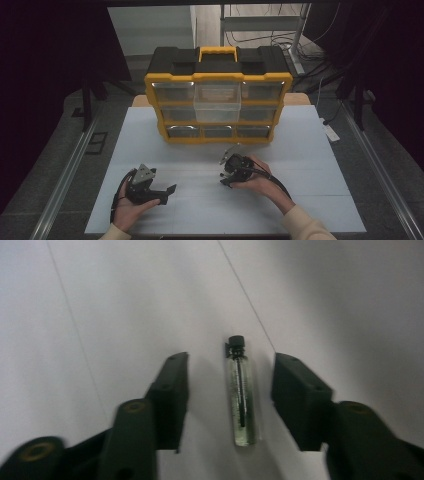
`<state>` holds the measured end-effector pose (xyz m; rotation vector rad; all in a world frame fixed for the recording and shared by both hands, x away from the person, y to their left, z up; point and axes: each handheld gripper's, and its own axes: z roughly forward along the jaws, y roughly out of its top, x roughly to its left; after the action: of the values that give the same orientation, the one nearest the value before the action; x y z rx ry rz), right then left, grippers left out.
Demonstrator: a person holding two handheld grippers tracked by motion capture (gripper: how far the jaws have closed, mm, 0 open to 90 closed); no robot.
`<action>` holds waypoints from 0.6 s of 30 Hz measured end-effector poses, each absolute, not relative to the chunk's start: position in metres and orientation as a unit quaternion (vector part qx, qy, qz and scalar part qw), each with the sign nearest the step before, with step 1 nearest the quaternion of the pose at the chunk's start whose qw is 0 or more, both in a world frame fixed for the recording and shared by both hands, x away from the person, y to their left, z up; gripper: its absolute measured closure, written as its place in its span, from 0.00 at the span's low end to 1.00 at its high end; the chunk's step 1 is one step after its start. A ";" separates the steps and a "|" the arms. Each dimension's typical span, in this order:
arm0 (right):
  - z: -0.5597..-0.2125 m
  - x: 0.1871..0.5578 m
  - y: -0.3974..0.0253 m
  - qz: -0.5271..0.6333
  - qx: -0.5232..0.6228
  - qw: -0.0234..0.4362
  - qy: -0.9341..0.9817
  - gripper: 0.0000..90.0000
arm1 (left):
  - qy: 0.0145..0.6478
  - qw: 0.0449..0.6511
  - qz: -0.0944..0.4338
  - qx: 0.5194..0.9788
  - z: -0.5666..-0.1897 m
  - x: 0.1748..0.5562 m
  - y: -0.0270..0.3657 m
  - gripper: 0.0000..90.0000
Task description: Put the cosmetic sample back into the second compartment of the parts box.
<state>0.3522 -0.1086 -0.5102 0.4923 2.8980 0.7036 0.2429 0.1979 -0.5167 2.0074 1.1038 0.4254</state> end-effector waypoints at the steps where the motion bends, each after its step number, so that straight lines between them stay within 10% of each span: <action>1: -0.510 0.351 -0.108 0.230 0.159 0.059 0.958 0.63 | 0.435 0.394 0.168 0.792 -0.517 0.243 0.198 0.08; 10: -0.508 0.351 -0.107 0.228 0.145 0.048 0.962 0.89 | 0.436 0.394 0.169 0.791 -0.517 0.242 0.199 0.08; 18: -0.508 0.350 -0.105 0.229 0.132 0.049 0.963 0.90 | 0.436 0.395 0.170 0.790 -0.517 0.242 0.200 0.08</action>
<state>0.3498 -0.1054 -0.5084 0.4034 2.9347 0.6978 0.2420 0.1995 -0.5166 2.0034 1.1061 0.4300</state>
